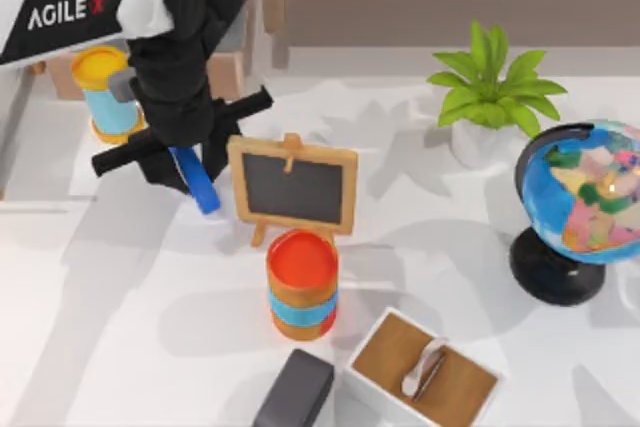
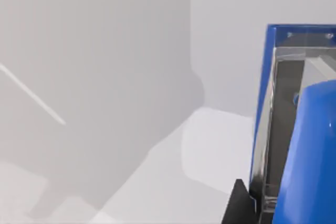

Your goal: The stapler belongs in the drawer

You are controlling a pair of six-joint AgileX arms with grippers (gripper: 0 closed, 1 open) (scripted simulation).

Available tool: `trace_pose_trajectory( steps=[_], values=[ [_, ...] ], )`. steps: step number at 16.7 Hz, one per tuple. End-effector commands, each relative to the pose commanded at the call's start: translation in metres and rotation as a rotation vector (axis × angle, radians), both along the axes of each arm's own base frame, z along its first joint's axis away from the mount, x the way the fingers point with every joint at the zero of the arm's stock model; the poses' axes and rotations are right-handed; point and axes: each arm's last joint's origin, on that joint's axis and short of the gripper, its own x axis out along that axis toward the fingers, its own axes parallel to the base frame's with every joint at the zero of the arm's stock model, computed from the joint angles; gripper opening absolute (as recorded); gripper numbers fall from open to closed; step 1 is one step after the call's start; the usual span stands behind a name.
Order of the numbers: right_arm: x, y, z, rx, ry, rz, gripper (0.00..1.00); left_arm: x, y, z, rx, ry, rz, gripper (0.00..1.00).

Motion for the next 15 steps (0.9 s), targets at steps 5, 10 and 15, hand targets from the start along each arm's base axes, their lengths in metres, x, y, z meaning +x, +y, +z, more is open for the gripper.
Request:
trace_pose_trajectory(
  steps=[5,10,15],
  values=[
    [0.0,0.0,0.0,0.0,0.0,0.0,1.0,0.013,-0.005,0.018,-0.028,-0.096,-0.055,0.0],
    [0.0,0.0,0.0,0.0,0.0,0.0,1.0,0.029,0.017,0.124,-0.079,-0.375,-0.27,0.0],
    [0.0,0.0,0.0,0.0,0.0,0.0,1.0,0.031,0.12,0.214,0.058,-0.546,-0.43,0.0]
  ],
)
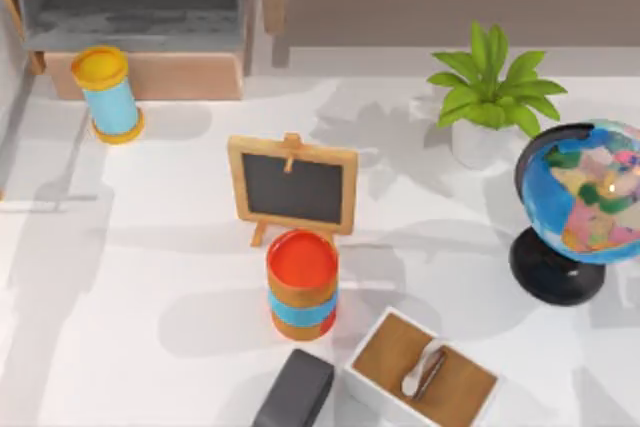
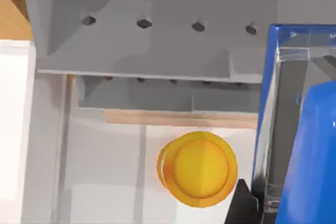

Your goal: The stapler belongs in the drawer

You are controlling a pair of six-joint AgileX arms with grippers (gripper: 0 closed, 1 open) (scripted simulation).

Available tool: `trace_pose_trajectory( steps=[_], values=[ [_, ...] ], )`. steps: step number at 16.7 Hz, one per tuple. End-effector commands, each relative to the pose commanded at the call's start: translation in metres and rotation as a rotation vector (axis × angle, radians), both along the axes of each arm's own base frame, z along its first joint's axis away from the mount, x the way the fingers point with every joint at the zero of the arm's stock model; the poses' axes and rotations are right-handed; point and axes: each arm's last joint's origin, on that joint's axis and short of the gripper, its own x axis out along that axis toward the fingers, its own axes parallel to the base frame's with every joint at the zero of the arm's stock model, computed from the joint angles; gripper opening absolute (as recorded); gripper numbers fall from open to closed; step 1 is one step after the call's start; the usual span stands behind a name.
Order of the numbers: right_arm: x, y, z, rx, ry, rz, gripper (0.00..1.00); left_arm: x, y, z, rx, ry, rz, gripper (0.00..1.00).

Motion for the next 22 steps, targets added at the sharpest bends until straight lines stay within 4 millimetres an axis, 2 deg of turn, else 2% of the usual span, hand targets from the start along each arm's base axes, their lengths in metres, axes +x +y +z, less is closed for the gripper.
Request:
trace_pose_trajectory(
  steps=[2,4,6,8,10,12,14,22],
  values=[
    [0.0,0.0,0.0,0.0,0.0,0.0,1.0,0.002,0.043,0.01,0.082,-0.008,-0.03,0.0],
    [0.0,0.0,0.0,0.0,0.0,0.0,1.0,0.008,0.085,-0.001,0.154,0.04,-0.05,0.0],
    [0.0,0.0,0.0,0.0,0.0,0.0,1.0,0.019,0.128,-0.032,0.198,0.139,-0.053,0.0],
    [0.0,0.0,0.0,0.0,0.0,0.0,1.0,0.031,0.166,-0.078,0.205,0.262,-0.045,0.0],
    [0.0,0.0,0.0,0.0,0.0,0.0,1.0,0.04,0.19,-0.13,0.186,0.378,-0.04,0.0],
    [0.0,0.0,0.0,0.0,0.0,0.0,1.0,0.046,0.197,-0.172,0.161,0.472,-0.04,0.0],
    [0.0,0.0,0.0,0.0,0.0,0.0,1.0,0.049,0.194,-0.196,0.143,0.535,-0.044,0.0],
    [0.0,0.0,0.0,0.0,0.0,0.0,1.0,0.049,0.194,-0.202,0.143,0.54,-0.045,0.0]
  ],
)
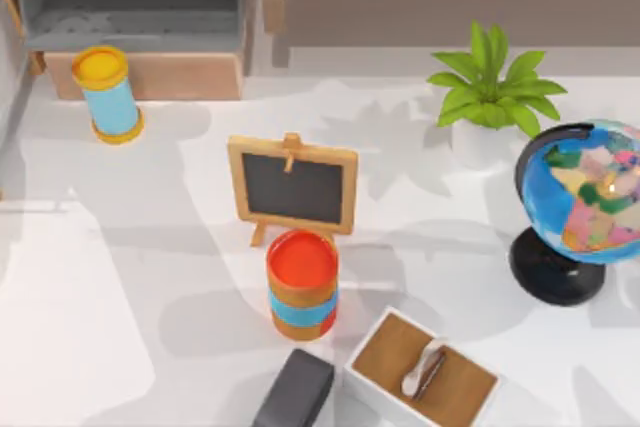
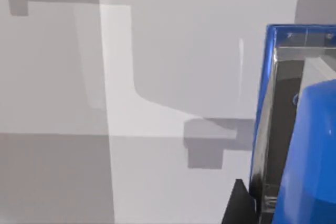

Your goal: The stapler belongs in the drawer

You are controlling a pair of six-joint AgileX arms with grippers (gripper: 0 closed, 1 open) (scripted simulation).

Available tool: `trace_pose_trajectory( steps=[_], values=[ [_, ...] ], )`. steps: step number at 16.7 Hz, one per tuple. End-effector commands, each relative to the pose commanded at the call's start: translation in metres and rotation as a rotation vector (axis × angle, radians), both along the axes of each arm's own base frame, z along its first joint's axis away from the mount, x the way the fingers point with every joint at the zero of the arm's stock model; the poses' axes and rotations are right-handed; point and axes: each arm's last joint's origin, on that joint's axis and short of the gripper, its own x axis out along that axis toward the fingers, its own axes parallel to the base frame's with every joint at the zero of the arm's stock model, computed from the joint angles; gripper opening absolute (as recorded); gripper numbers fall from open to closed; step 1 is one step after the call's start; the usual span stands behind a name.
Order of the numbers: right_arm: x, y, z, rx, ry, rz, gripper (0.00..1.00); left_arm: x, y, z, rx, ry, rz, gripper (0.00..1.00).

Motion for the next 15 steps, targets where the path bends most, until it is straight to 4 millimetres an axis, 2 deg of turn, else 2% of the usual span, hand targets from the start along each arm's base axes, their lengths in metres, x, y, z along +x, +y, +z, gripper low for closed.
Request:
trace_pose_trajectory(
  steps=[7,15],
  values=[
    [0.0,0.0,0.0,0.0,0.0,0.0,1.0,0.0,-0.0009,-0.0069,-0.004,0.006,0.0,0.0],
    [0.0,0.0,0.0,0.0,0.0,0.0,1.0,0.0,-0.0009,-0.0069,-0.004,0.006,0.0,0.6]
  ],
)
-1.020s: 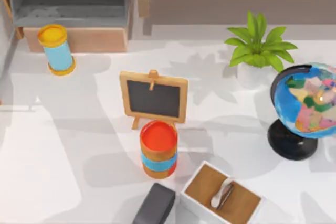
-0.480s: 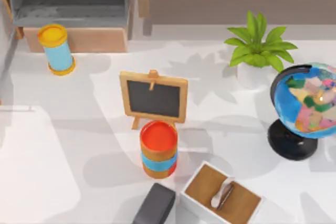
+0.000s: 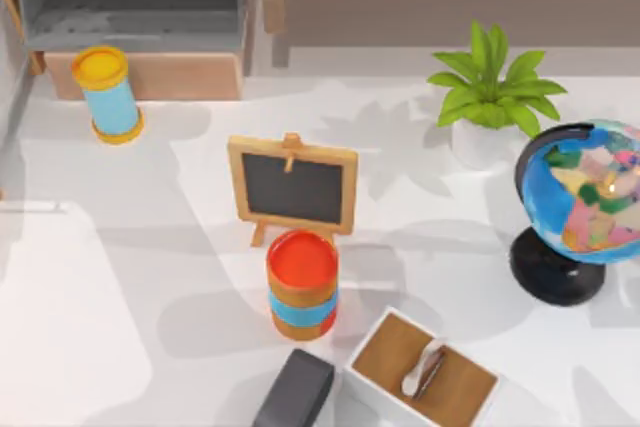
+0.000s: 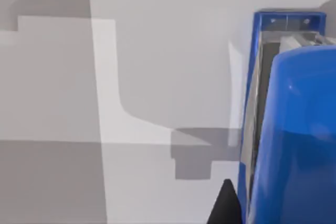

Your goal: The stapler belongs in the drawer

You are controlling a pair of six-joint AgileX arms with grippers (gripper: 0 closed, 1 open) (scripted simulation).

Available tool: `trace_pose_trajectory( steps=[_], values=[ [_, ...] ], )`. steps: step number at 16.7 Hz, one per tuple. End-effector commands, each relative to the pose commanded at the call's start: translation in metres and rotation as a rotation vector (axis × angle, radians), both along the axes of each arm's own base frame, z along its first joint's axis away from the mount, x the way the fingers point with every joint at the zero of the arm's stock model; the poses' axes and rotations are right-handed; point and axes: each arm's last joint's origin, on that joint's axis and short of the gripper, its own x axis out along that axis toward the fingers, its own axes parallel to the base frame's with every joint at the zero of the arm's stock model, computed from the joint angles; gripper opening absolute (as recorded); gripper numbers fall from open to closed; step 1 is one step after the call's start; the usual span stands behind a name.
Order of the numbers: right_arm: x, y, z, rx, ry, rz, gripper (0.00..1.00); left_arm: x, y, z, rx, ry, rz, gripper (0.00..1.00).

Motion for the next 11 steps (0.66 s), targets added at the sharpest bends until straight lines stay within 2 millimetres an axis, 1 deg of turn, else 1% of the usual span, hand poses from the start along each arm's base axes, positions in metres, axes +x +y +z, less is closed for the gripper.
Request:
trace_pose_trajectory(
  steps=[5,6,11],
  values=[
    [0.0,0.0,0.0,0.0,0.0,0.0,1.0,0.0,0.0,0.0,0.0,0.0,0.0,0.98],
    [0.0,0.0,0.0,0.0,0.0,0.0,1.0,0.0,0.0,0.0,0.0,0.0,0.0,1.0],
    [0.0,0.0,0.0,0.0,0.0,0.0,1.0,0.0,0.0,0.0,0.0,0.0,0.0,1.0]
  ],
)
